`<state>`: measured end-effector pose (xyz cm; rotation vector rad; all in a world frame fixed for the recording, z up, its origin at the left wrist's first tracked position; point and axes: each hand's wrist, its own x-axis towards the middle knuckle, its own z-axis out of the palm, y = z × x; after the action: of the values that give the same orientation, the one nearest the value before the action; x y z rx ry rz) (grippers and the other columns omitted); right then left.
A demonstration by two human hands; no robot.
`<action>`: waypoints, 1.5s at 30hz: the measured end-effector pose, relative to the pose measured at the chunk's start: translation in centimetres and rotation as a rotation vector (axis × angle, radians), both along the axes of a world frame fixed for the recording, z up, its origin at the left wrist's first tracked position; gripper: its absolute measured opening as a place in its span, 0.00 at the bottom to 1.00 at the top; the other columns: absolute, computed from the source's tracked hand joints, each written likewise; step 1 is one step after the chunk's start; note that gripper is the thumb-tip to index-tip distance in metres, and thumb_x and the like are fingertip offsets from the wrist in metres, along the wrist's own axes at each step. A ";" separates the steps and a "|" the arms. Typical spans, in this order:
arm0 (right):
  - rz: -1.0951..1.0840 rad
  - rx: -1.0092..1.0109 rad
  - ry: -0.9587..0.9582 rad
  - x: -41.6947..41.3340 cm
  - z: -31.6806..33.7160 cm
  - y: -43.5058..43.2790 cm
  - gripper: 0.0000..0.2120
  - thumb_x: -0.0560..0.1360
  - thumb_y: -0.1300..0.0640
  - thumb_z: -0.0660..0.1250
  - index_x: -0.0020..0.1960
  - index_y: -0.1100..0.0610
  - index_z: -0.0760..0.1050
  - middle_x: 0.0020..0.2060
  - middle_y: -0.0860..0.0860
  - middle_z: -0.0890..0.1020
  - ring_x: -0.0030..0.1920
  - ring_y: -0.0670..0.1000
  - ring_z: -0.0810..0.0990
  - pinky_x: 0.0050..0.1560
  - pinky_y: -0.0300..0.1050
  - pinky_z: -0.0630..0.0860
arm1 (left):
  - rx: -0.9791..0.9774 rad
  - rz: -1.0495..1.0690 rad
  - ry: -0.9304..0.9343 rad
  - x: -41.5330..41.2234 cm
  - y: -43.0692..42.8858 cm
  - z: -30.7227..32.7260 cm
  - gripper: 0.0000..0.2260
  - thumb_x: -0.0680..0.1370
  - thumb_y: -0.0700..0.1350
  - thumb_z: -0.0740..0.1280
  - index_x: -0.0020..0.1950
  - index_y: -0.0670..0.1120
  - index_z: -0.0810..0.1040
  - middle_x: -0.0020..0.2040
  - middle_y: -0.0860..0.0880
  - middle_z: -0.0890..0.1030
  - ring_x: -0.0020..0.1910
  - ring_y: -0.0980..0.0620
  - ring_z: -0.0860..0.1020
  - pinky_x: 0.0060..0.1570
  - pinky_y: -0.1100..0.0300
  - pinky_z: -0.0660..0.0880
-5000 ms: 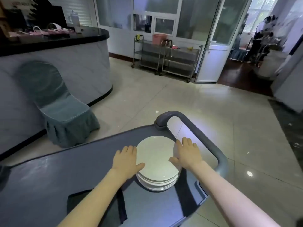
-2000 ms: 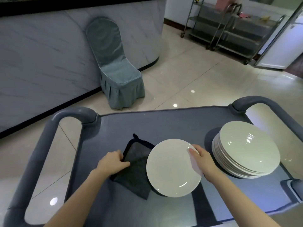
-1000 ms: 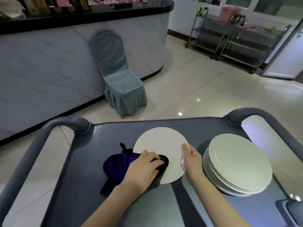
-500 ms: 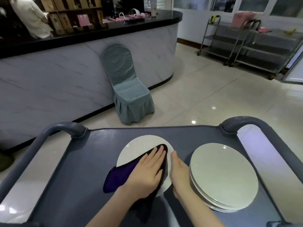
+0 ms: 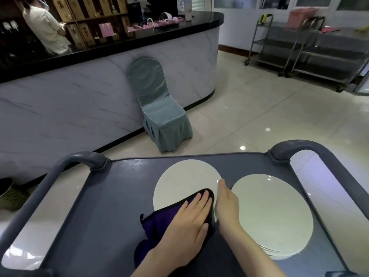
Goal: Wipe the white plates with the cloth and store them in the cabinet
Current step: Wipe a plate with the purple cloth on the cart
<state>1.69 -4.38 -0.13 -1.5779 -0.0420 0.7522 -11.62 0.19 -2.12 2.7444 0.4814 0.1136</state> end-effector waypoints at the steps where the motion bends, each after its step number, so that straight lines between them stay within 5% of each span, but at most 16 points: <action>1: 0.020 0.000 0.016 -0.6 -0.2 0.0 0.19 0.82 0.46 0.58 0.47 0.58 0.81 0.43 0.51 0.84 0.45 0.51 0.82 0.49 0.47 0.76 | 0.021 -0.018 0.003 0.4 0.4 -0.4 0.28 0.81 0.49 0.49 0.80 0.52 0.43 0.80 0.55 0.46 0.79 0.58 0.44 0.77 0.52 0.46; 3: 0.042 0.020 0.025 -1.3 -0.5 -0.2 0.17 0.83 0.47 0.59 0.51 0.55 0.82 0.45 0.51 0.86 0.48 0.50 0.83 0.55 0.47 0.77 | 0.086 0.010 0.016 1.4 1.5 -0.2 0.28 0.80 0.49 0.52 0.80 0.49 0.49 0.80 0.53 0.50 0.79 0.56 0.49 0.77 0.53 0.52; 5: 0.034 0.042 -0.026 -1.6 -0.3 -0.2 0.17 0.83 0.48 0.59 0.50 0.55 0.83 0.45 0.51 0.86 0.48 0.50 0.83 0.56 0.48 0.78 | 0.124 -0.006 -0.014 2.0 2.7 0.3 0.28 0.81 0.53 0.47 0.80 0.53 0.42 0.79 0.58 0.40 0.78 0.61 0.40 0.77 0.59 0.42; 8: 0.012 0.031 -0.125 -1.9 0.4 0.4 0.19 0.83 0.49 0.59 0.39 0.56 0.80 0.37 0.49 0.83 0.39 0.48 0.78 0.46 0.45 0.75 | 0.071 0.051 -0.044 1.8 4.4 1.0 0.28 0.78 0.57 0.37 0.78 0.55 0.37 0.77 0.60 0.34 0.75 0.64 0.32 0.75 0.62 0.35; 12: -0.022 0.011 -0.122 -1.3 1.4 0.9 0.24 0.82 0.48 0.60 0.28 0.53 0.68 0.24 0.43 0.70 0.31 0.48 0.67 0.36 0.45 0.66 | 0.049 0.238 -0.052 0.1 7.2 0.5 0.31 0.76 0.59 0.34 0.79 0.52 0.39 0.79 0.57 0.37 0.77 0.61 0.37 0.76 0.61 0.38; 17: -0.114 0.040 -0.091 0.2 2.1 1.1 0.22 0.81 0.46 0.61 0.33 0.58 0.68 0.30 0.50 0.70 0.33 0.51 0.68 0.38 0.45 0.65 | 0.053 0.256 -0.015 -2.6 7.5 -0.2 0.31 0.76 0.59 0.36 0.79 0.51 0.39 0.78 0.55 0.35 0.78 0.57 0.37 0.75 0.61 0.34; 21: -0.183 0.072 -0.046 -0.5 1.0 1.4 0.29 0.78 0.41 0.62 0.43 0.70 0.73 0.36 0.51 0.78 0.39 0.51 0.75 0.44 0.47 0.71 | 0.040 0.141 -0.016 -2.9 4.6 -0.3 0.28 0.77 0.50 0.53 0.77 0.44 0.63 0.78 0.48 0.61 0.76 0.48 0.62 0.74 0.55 0.49; 23: -0.182 0.071 -0.024 -1.8 0.6 1.5 0.23 0.81 0.43 0.61 0.43 0.62 0.79 0.41 0.50 0.83 0.44 0.51 0.80 0.49 0.46 0.74 | 0.110 0.045 0.005 -1.7 3.1 -0.4 0.27 0.76 0.49 0.56 0.75 0.44 0.68 0.76 0.48 0.67 0.73 0.49 0.68 0.70 0.55 0.56; 28: -0.047 0.078 -0.004 -4.9 0.0 1.4 0.13 0.83 0.48 0.59 0.48 0.50 0.81 0.45 0.49 0.85 0.49 0.47 0.82 0.51 0.43 0.75 | 0.204 0.002 0.002 1.1 4.6 1.0 0.27 0.81 0.51 0.49 0.80 0.47 0.55 0.80 0.51 0.52 0.79 0.53 0.52 0.76 0.52 0.49; 31: -0.042 0.031 -0.070 -5.4 0.1 1.6 0.22 0.83 0.47 0.58 0.50 0.64 0.81 0.40 0.57 0.84 0.42 0.49 0.80 0.46 0.45 0.75 | 0.117 0.033 -0.058 1.4 7.2 1.5 0.29 0.79 0.58 0.39 0.80 0.52 0.39 0.79 0.56 0.36 0.77 0.60 0.35 0.77 0.59 0.39; 32: -0.067 0.031 -0.088 -5.3 0.3 1.7 0.24 0.83 0.47 0.59 0.51 0.68 0.78 0.38 0.44 0.76 0.40 0.44 0.66 0.44 0.44 0.75 | 0.093 0.068 -0.069 1.2 8.1 1.4 0.30 0.78 0.60 0.38 0.79 0.53 0.38 0.79 0.57 0.35 0.76 0.60 0.33 0.77 0.60 0.38; 33: -0.090 0.024 -0.097 -5.1 0.6 1.7 0.25 0.82 0.46 0.59 0.51 0.70 0.76 0.51 0.45 0.66 0.55 0.48 0.60 0.43 0.43 0.74 | 0.082 0.104 -0.070 0.9 8.8 1.3 0.30 0.78 0.61 0.38 0.79 0.53 0.38 0.79 0.57 0.35 0.76 0.60 0.33 0.77 0.60 0.38; 34: -0.106 0.026 -0.096 -4.7 0.8 1.6 0.25 0.82 0.46 0.60 0.49 0.71 0.76 0.39 0.45 0.71 0.41 0.45 0.64 0.40 0.44 0.72 | 0.081 0.137 -0.063 0.5 9.4 1.0 0.31 0.78 0.62 0.37 0.79 0.52 0.38 0.79 0.57 0.36 0.77 0.60 0.34 0.77 0.60 0.39; 36: -0.126 0.039 -0.062 -3.6 1.5 1.5 0.23 0.81 0.46 0.61 0.40 0.65 0.77 0.33 0.54 0.76 0.35 0.51 0.73 0.38 0.46 0.69 | 0.100 0.179 -0.031 -0.9 9.8 0.4 0.31 0.78 0.62 0.36 0.80 0.51 0.40 0.79 0.56 0.37 0.77 0.59 0.36 0.77 0.58 0.41; 40: -0.181 0.078 -0.043 -1.9 2.4 1.1 0.20 0.81 0.46 0.61 0.37 0.60 0.75 0.33 0.54 0.77 0.35 0.53 0.74 0.41 0.46 0.70 | 0.102 0.189 0.007 -3.6 8.0 -0.9 0.31 0.78 0.58 0.40 0.80 0.50 0.43 0.80 0.53 0.41 0.79 0.54 0.40 0.77 0.56 0.41; 45: -0.188 0.139 -0.004 -2.8 2.3 1.5 0.17 0.82 0.49 0.62 0.39 0.57 0.77 0.36 0.50 0.81 0.37 0.49 0.77 0.42 0.42 0.72 | 0.078 0.055 -0.046 -3.4 3.9 -1.4 0.29 0.77 0.50 0.56 0.78 0.45 0.60 0.79 0.48 0.61 0.77 0.51 0.57 0.71 0.54 0.55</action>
<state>-1.15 -2.93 2.12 -1.4292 0.0494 0.5865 -15.03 4.08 -3.49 2.7983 0.5510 0.2137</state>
